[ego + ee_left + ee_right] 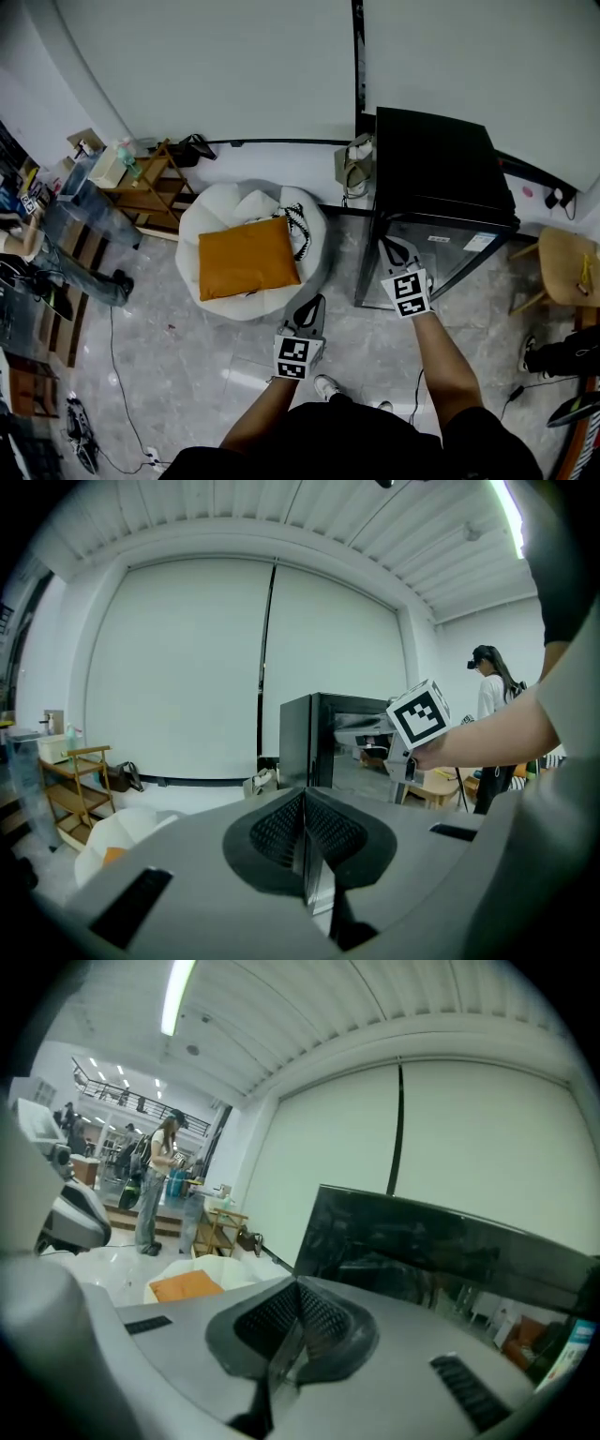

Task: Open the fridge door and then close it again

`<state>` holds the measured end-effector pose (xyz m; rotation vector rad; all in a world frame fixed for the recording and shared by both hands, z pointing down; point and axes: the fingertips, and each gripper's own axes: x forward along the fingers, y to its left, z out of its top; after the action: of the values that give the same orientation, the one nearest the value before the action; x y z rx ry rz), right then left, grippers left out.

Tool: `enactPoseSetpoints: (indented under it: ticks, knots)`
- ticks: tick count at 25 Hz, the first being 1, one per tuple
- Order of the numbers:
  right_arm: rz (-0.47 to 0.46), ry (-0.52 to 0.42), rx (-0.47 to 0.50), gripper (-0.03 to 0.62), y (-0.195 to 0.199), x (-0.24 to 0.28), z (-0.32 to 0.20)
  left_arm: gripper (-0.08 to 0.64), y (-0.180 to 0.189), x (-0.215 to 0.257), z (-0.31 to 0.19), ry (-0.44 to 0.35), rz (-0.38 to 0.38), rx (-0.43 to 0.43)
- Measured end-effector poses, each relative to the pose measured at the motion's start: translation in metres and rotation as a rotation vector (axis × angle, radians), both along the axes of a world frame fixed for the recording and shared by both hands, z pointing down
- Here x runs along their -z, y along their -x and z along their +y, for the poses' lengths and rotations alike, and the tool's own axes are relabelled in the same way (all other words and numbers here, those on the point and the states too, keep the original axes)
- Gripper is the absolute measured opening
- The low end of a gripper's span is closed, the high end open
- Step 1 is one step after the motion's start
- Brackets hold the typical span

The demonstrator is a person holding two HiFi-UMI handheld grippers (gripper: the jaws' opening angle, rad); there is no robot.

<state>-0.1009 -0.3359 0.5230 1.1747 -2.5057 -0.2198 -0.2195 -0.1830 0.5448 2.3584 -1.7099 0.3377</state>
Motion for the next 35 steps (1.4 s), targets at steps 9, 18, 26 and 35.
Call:
enactPoseSetpoints:
  ticks: [9,18,26,35]
  knots:
    - [-0.194,0.105,0.024,0.015,-0.018,0.035,0.061,0.023,-0.023,0.018,0.010,-0.024,0.027,0.007]
    - [-0.241,0.058,-0.029,0.015,-0.074,0.068,0.119,0.023,-0.062,0.045,0.021,-0.074,0.042,-0.022]
    - [-0.227,0.110,-0.066,0.015,-0.125,0.045,0.178,0.023,-0.112,0.057,0.038,-0.098,0.051,-0.067]
    - [-0.223,0.107,-0.080,0.015,-0.160,0.041,0.217,0.023,-0.153,0.063,0.068,-0.109,0.035,-0.086]
